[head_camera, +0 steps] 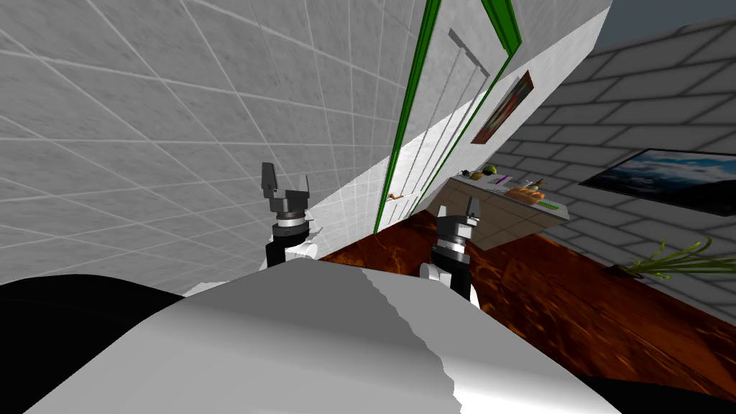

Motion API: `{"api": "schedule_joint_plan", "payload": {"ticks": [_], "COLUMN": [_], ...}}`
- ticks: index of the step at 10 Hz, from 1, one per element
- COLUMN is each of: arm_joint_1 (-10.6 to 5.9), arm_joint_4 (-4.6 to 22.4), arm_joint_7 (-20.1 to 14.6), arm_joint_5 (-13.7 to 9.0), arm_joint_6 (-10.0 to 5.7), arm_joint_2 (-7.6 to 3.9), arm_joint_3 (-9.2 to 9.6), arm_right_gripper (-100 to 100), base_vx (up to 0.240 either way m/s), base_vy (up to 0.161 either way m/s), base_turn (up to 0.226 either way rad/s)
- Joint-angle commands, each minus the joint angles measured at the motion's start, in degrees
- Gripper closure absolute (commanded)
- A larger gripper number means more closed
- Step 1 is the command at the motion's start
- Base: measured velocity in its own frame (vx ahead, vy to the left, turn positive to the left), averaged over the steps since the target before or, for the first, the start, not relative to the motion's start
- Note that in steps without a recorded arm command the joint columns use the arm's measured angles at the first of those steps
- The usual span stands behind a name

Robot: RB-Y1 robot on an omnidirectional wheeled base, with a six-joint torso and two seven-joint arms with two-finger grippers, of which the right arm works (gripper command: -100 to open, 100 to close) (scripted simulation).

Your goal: Pull the door open

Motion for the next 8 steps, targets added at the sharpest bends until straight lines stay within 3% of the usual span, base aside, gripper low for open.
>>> {"api": "schedule_joint_plan", "payload": {"ticks": [1, 8], "arm_joint_1": [-0.67, -4.21], "arm_joint_4": [2.2, 12.9], "arm_joint_7": [0.0, 0.1], "arm_joint_5": [-0.5, -3.4], "arm_joint_6": [-0.67, -4.16], "arm_joint_2": [-0.7, -3.99], "arm_joint_3": [0.39, 2.42], "arm_right_gripper": [-100, -100], "base_vx": [0.011, 0.051], "base_vy": [-0.031, -0.086], "base_turn": [0.134, 0.126]}}
